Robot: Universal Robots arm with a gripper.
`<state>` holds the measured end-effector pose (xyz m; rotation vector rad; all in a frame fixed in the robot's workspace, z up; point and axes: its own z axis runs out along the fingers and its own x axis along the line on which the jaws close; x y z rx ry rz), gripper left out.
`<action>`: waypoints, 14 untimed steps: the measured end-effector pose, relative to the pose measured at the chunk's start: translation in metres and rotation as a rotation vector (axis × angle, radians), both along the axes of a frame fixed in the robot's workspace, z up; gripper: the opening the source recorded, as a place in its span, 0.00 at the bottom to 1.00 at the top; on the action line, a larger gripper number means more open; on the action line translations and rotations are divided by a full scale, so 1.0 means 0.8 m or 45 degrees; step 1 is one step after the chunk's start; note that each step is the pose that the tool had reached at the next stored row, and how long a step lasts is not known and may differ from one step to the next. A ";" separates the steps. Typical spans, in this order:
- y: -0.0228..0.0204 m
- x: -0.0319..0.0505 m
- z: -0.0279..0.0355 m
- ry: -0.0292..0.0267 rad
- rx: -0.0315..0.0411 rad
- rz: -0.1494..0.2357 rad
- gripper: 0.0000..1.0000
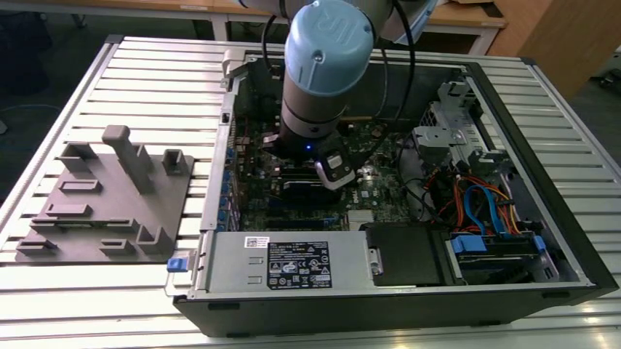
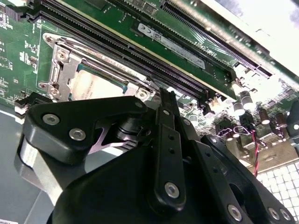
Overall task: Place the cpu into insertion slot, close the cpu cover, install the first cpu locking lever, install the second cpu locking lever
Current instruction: 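Install the second cpu locking lever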
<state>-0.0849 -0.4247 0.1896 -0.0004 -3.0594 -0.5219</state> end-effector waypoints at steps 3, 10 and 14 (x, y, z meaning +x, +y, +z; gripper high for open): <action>0.0001 0.000 -0.0018 -0.0003 0.0022 0.000 0.11; 0.0006 0.000 -0.0039 0.0000 0.0034 0.000 0.11; 0.0005 0.000 -0.0023 -0.0002 0.0040 0.000 0.11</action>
